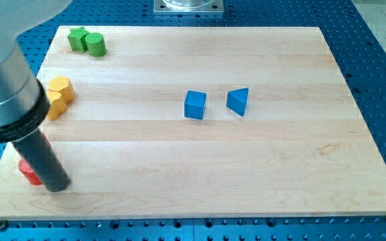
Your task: Slide the arm above the blue cube
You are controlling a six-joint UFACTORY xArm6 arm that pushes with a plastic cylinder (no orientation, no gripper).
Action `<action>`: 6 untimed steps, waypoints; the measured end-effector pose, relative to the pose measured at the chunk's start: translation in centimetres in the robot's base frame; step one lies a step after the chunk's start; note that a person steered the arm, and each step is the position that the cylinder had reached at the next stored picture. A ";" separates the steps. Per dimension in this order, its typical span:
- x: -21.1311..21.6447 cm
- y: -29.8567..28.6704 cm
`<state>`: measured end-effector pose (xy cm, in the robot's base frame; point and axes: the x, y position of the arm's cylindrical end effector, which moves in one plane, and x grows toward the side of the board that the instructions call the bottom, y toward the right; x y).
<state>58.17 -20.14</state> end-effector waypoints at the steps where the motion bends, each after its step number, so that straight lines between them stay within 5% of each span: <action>1: -1.8 1.6; 2: -2.8 5.3; 6: -7.0 5.5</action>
